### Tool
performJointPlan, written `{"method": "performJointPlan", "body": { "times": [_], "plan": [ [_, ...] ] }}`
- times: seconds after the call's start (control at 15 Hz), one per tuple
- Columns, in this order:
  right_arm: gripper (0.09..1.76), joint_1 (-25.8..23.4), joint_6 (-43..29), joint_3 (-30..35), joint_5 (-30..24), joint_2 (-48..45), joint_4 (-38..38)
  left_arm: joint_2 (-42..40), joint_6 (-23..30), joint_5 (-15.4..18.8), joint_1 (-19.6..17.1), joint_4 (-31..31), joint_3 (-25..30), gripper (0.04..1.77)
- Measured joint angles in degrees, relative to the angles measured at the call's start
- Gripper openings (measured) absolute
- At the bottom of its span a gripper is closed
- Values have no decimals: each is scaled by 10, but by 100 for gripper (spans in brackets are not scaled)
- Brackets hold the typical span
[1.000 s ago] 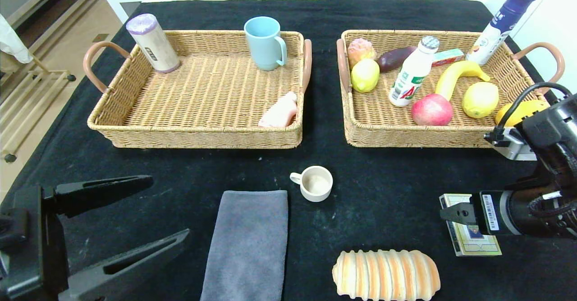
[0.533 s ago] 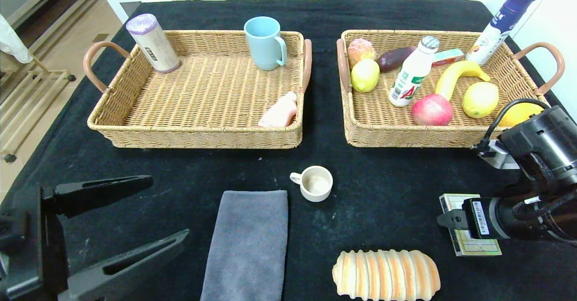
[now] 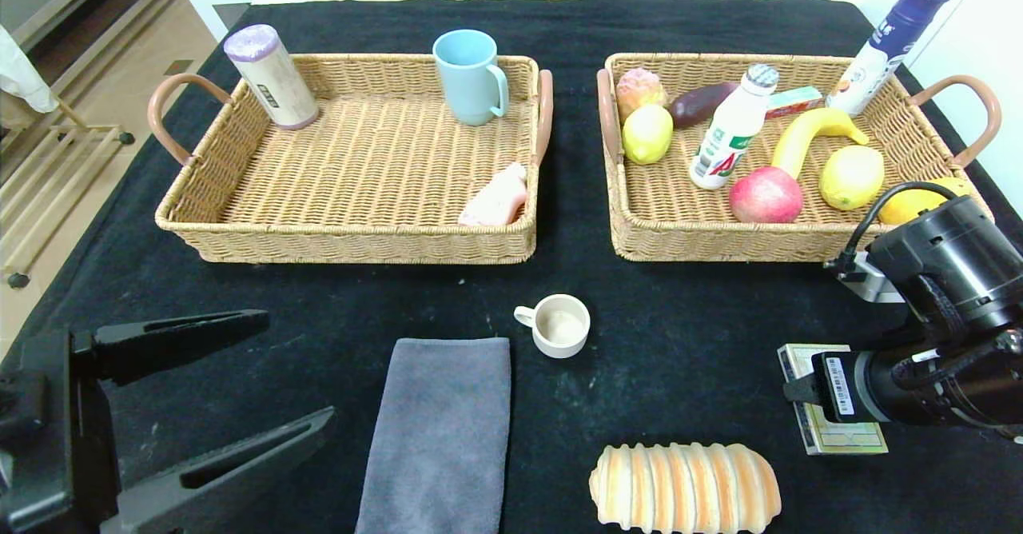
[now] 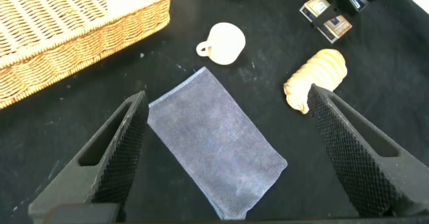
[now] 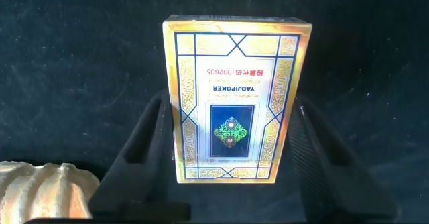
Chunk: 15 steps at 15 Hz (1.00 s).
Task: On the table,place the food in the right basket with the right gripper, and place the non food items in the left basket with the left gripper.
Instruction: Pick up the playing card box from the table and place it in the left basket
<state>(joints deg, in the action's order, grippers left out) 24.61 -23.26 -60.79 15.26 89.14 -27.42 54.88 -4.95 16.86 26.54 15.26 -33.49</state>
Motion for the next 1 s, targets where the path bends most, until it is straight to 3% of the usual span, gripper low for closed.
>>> {"method": "performJointPlan", "body": {
  "times": [1.0],
  "plan": [
    [106, 7, 38, -28, 6, -40, -16, 0, 0, 0, 0, 0, 1, 172]
  ]
}}
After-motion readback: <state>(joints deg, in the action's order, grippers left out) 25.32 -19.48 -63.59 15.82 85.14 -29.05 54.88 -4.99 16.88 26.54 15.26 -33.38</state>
